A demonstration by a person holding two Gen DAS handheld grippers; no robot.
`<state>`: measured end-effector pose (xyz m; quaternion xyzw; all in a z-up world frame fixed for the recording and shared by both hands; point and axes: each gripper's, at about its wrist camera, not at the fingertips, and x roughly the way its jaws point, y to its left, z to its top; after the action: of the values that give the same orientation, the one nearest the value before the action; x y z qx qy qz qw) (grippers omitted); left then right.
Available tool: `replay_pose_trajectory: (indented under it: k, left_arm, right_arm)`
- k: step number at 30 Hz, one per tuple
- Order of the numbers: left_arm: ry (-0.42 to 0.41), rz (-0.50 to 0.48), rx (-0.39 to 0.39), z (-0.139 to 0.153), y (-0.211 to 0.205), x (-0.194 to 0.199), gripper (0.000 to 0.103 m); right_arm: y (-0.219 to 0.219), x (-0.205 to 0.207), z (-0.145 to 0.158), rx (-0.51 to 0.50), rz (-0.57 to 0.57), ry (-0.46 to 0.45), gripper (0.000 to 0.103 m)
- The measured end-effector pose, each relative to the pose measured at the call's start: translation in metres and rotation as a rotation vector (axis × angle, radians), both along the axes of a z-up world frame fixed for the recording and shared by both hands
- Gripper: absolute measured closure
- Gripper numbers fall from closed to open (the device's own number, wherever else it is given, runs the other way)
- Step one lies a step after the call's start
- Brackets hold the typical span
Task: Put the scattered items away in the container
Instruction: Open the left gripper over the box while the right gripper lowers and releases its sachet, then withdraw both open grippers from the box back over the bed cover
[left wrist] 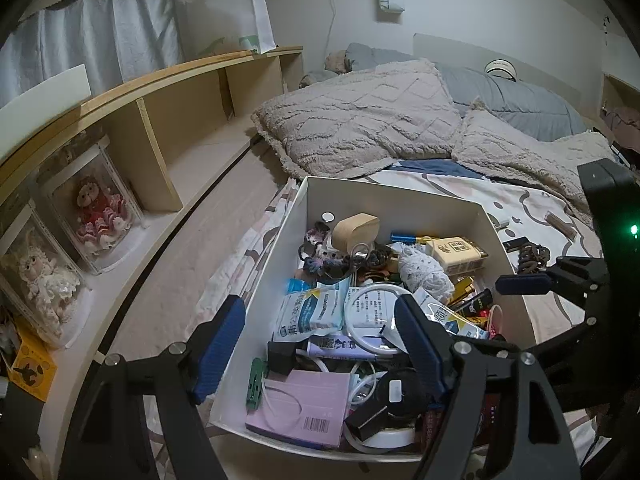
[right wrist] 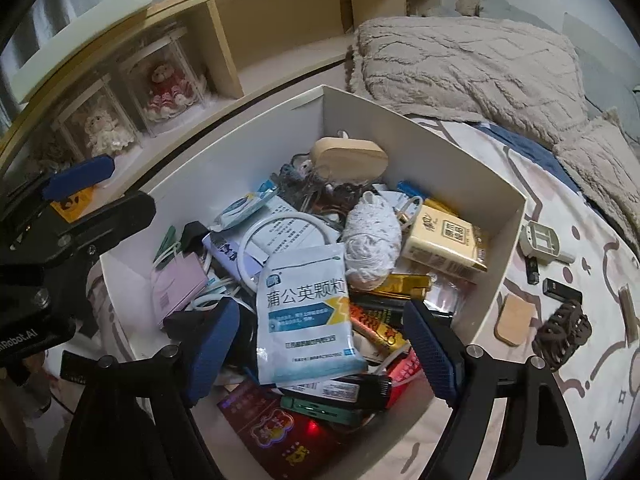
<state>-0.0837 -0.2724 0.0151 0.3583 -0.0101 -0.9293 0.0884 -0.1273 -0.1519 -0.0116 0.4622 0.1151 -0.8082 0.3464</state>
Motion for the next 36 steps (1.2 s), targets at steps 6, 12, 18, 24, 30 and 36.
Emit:
replay_pose_trajectory:
  k: [6,12,18,24,30,36]
  left_arm:
    - [0.002,-0.003,0.001,0.000,0.002,0.000,0.026]
    - [0.010,-0.002,0.008,0.003,0.006,0.000,0.015]
    - [0.015,-0.006,0.022,0.007,0.010,-0.003,0.010]
    - [0.017,0.003,0.018,0.009,0.018,-0.010,0.004]
    - [0.025,-0.009,0.027,0.014,0.029,-0.019,0.003]
    - [0.032,-0.038,0.033,0.016,0.045,-0.029,0.003]
  right_arm:
    - [0.005,0.000,0.006,-0.010,-0.011,0.027,0.019]
    - [0.014,-0.003,0.012,-0.018,-0.040,0.063,0.019]
    - [0.034,-0.013,0.016,-0.022,-0.120,0.094,0.019]
    - [0.055,-0.019,0.023,-0.020,-0.186,0.147,0.015]
    - [0.077,-0.023,0.026,0.000,-0.229,0.172,0.015]
    - [0.099,-0.025,0.031,0.011,-0.278,0.195,0.015]
